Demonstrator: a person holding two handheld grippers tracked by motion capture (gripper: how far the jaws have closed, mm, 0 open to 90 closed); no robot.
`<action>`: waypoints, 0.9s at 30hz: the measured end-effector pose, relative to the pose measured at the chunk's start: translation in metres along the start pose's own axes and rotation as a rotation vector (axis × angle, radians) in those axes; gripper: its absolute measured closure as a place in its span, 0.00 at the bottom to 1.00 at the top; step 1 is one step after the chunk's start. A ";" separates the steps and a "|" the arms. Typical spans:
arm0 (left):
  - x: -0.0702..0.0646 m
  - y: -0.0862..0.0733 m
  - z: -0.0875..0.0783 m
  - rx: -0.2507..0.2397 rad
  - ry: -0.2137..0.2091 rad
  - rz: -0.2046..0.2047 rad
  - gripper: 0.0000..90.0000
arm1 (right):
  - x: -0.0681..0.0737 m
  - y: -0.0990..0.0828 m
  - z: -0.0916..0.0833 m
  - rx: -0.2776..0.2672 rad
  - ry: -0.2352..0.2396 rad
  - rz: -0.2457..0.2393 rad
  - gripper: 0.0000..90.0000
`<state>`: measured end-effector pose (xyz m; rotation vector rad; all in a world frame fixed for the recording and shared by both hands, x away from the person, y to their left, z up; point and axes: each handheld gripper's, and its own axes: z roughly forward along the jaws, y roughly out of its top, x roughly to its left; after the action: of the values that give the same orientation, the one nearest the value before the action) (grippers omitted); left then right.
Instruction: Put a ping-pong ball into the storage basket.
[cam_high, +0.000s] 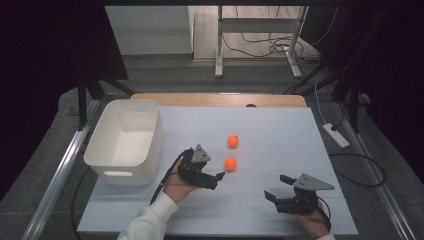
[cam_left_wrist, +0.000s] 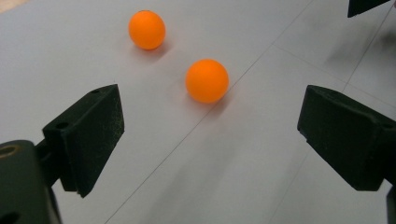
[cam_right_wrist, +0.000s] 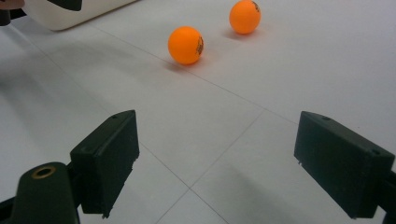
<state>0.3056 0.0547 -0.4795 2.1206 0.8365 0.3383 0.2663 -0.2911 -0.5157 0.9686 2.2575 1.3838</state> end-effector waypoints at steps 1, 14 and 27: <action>0.000 0.000 0.002 0.000 0.000 0.001 0.09 | 0.000 0.000 0.000 0.003 -0.003 -0.001 0.15; 0.001 0.008 0.029 0.047 -0.011 0.010 0.09 | -0.002 -0.001 0.001 0.010 -0.010 -0.007 0.15; -0.002 0.022 0.048 0.098 -0.023 0.044 0.10 | -0.001 -0.001 0.001 0.012 -0.011 -0.008 0.15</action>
<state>0.3377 0.0146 -0.4923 2.2319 0.8087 0.3005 0.2674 -0.2912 -0.5174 0.9671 2.2619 1.3604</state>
